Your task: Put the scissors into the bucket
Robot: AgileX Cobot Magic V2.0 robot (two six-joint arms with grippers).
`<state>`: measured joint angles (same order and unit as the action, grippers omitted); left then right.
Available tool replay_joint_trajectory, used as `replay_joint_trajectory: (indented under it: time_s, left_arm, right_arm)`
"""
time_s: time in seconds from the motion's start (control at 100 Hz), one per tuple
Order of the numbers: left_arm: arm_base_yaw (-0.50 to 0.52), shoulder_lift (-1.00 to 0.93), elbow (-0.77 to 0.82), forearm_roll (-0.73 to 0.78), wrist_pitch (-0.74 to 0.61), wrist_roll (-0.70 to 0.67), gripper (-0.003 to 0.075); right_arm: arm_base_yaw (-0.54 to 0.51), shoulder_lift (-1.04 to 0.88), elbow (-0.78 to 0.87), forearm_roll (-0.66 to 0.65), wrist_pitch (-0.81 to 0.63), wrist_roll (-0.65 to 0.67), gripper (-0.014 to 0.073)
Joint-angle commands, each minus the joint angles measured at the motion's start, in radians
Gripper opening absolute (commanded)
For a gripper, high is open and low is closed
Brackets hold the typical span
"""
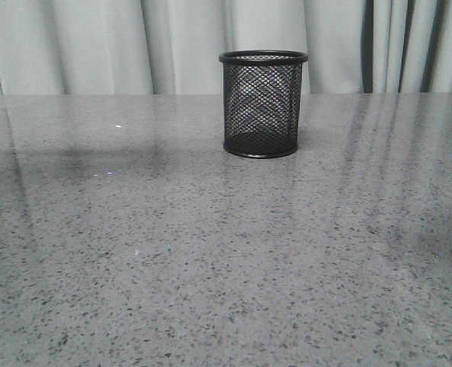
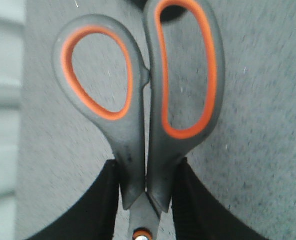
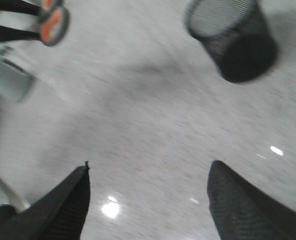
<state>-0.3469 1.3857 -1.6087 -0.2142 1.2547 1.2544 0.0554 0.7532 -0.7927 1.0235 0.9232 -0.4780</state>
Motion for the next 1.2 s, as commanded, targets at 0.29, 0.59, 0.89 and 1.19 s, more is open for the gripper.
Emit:
replay_joint_trajectory:
  time_s: [0.29,0.59,0.89,1.19]
  left_arm:
    - [-0.273,-0.09,-0.075,-0.003,-0.092,-0.169,-0.0021]
    - [-0.43,-0.088,-0.124,0.054,-0.172,-0.187,-0.0021]
    - [-0.449,-0.084,-0.124,0.082,-0.247,-0.238,-0.0021]
    - [-0.449,-0.052,-0.124,0.064,-0.278,-0.238,-0.0021]
  right_arm:
    - [-0.002,0.074,-0.199,0.285,0.004,-0.117,0.0446]
    - [-0.002,0.198,-0.312,0.331,0.1,-0.118,0.0446]
    - [-0.002,0.273,-0.37,0.382,0.123,-0.151,0.0446]
    - [0.0,0.337,-0.37,0.465,0.143,-0.199,0.0446]
